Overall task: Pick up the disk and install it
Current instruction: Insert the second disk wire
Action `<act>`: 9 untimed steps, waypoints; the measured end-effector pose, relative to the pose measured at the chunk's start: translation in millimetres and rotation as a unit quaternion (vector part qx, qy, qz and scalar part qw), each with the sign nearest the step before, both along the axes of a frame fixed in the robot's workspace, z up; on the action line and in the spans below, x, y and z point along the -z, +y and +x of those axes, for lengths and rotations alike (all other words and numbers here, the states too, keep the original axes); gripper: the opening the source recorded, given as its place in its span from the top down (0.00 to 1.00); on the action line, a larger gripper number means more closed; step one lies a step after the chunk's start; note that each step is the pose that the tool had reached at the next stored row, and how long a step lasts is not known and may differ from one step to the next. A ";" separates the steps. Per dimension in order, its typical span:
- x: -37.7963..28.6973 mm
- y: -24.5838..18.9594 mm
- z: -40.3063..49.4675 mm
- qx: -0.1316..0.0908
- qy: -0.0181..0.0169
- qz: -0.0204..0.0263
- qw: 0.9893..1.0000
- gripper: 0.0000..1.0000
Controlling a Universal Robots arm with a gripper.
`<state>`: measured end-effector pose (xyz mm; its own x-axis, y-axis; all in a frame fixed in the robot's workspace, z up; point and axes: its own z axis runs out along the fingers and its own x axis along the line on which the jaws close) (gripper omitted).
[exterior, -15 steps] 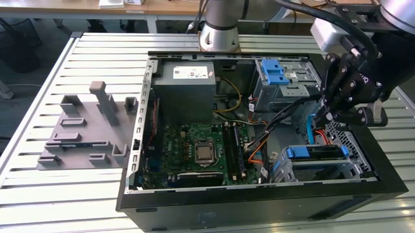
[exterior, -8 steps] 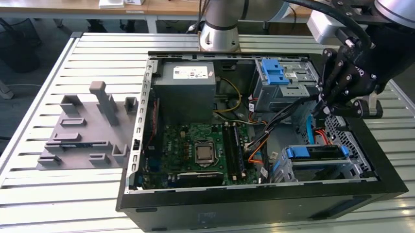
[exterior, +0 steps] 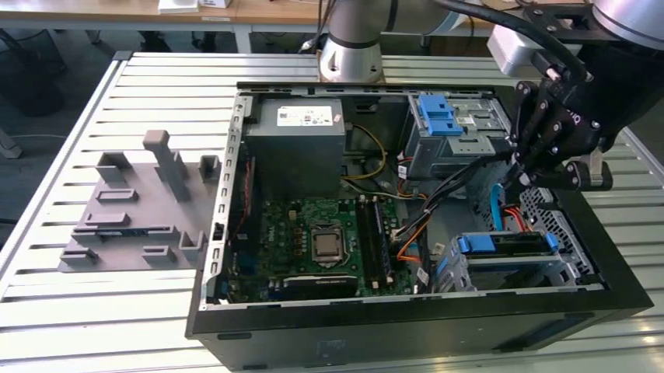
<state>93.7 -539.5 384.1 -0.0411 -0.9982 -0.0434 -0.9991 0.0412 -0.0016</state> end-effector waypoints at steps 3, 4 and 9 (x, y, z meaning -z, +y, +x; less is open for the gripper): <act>0.3 0.0 0.0 0.000 0.000 0.000 1.000 0.89; 0.6 0.1 0.0 0.000 0.000 0.000 1.000 0.82; 1.9 0.6 -0.1 0.000 0.000 -0.001 1.000 0.81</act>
